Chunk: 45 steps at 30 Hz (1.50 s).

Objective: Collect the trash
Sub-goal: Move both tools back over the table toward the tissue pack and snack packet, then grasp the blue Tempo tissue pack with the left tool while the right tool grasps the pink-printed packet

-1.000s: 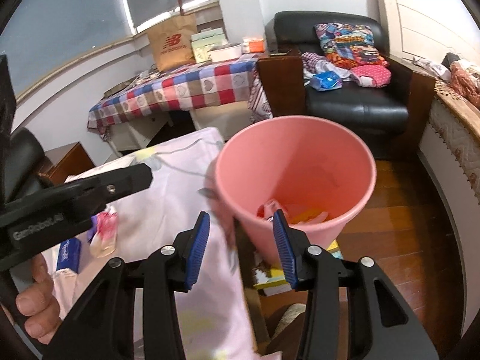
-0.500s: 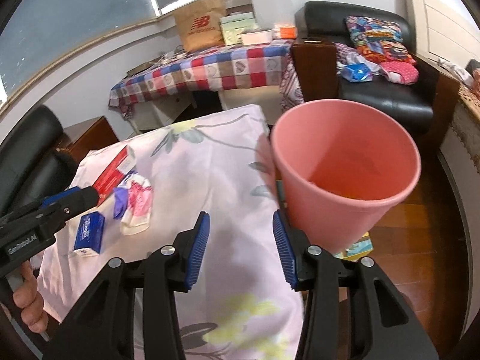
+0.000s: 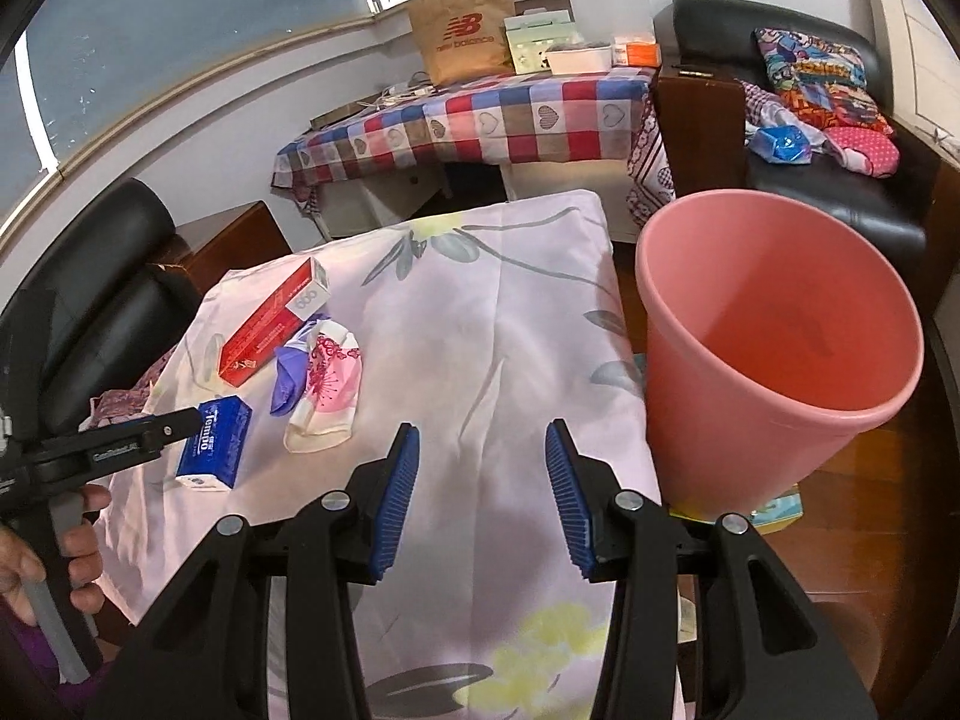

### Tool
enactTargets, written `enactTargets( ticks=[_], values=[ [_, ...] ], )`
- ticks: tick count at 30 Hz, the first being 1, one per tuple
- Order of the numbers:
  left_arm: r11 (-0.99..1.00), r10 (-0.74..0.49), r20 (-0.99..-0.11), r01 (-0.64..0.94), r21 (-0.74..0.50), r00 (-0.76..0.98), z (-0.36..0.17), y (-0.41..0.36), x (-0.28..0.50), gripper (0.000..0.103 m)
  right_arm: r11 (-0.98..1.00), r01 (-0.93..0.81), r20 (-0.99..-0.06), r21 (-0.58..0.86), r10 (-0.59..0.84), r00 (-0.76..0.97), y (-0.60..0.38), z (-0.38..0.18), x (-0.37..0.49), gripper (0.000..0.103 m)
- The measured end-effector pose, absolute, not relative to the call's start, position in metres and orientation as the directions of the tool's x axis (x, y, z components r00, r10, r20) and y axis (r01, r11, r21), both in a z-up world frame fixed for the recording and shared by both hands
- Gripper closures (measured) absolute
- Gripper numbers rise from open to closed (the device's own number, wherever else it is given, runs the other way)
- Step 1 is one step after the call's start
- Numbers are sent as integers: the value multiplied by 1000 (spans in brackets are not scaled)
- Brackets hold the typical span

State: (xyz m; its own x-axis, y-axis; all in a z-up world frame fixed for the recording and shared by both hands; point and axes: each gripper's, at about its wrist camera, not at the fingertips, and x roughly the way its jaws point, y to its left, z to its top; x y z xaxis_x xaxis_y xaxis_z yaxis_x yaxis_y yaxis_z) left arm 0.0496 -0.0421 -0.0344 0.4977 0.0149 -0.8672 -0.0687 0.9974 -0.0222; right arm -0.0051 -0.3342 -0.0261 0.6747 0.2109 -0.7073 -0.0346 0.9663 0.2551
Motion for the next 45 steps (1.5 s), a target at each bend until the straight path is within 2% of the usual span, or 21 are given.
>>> enactTargets(
  ticks=[4, 10, 14, 18, 21, 28, 39, 41, 42, 45],
  values=[
    [993, -8, -903, -99, -56, 429, -48, -40, 60, 39, 959, -44, -710, 279, 237, 663, -336, -33, -1, 58],
    [993, 31, -931, -121, -14, 364, -67, -48, 73, 39, 955, -67, -708, 291, 262, 656, -332, -37, 2, 58],
    [993, 12, -937, -117, -31, 350, -71, -47, 70, 39, 952, -92, -712, 292, 280, 644, -326, -38, 4, 58],
    [992, -24, -939, -110, -66, 342, -72, -44, 65, 43, 936, -122, -710, 331, 332, 621, -317, -38, 9, 58],
    [990, -47, -937, -108, -90, 346, -71, -39, 60, 48, 917, -147, -702, 372, 381, 601, -308, -36, 13, 58],
    [992, -87, -918, -53, -116, 386, -70, -32, 43, 50, 886, -196, -701, 420, 454, 549, -275, -33, 25, 58],
    [989, -142, -877, 32, -143, 460, -58, -19, 30, 50, 898, -188, -745, 397, 435, 505, -235, -48, 49, 59],
    [988, -148, -874, 36, -149, 464, -58, -16, 31, 50, 904, -185, -754, 385, 424, 502, -230, -52, 53, 62],
    [987, -153, -872, 37, -154, 464, -58, -14, 31, 50, 907, -181, -759, 381, 418, 499, -229, -53, 55, 69],
    [984, -171, -868, 37, -174, 466, -58, -12, 30, 50, 914, -165, -776, 370, 401, 487, -225, -60, 60, 76]
  ],
)
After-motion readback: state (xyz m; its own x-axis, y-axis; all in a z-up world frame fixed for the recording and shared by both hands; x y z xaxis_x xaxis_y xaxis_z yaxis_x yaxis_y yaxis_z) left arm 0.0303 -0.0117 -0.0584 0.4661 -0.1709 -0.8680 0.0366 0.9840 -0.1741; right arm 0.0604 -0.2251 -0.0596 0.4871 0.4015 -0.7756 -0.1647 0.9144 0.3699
